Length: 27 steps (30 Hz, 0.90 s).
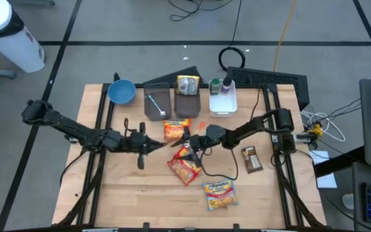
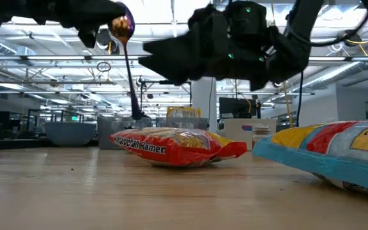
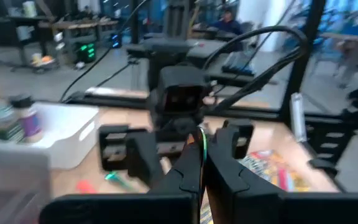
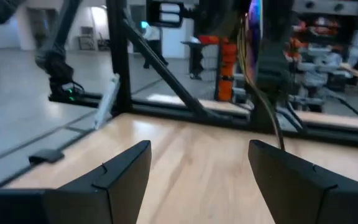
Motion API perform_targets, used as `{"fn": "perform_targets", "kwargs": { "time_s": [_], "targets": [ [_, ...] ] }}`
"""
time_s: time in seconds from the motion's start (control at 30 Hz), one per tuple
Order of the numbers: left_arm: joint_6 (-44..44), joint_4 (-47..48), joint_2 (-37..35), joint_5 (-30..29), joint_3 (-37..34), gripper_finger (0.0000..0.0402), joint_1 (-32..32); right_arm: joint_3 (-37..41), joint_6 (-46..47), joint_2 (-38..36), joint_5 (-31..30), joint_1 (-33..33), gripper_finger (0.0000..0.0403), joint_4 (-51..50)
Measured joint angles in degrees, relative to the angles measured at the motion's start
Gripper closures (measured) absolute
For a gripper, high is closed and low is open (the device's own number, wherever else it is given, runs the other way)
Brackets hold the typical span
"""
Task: Pick & Place Food Item
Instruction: Put the blue spoon into the left black bin
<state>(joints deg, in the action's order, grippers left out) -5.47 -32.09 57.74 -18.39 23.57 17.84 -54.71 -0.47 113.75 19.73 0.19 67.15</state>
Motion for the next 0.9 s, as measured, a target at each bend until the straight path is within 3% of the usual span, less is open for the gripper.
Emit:
{"fn": "perform_targets", "kwargs": {
  "time_s": [0.63,0.9],
  "targets": [
    [4.37,-2.79,0.00,7.67,0.09,0.0395,-1.48,-5.16,-3.67,-0.13,-6.30,-0.17,0.0140,-4.18],
    [4.54,-4.17,0.00,14.67,0.09,0.0395,-5.14,-5.16,-3.89,-0.13,-6.76,-0.24,0.0194,-5.00]
  ]
}}
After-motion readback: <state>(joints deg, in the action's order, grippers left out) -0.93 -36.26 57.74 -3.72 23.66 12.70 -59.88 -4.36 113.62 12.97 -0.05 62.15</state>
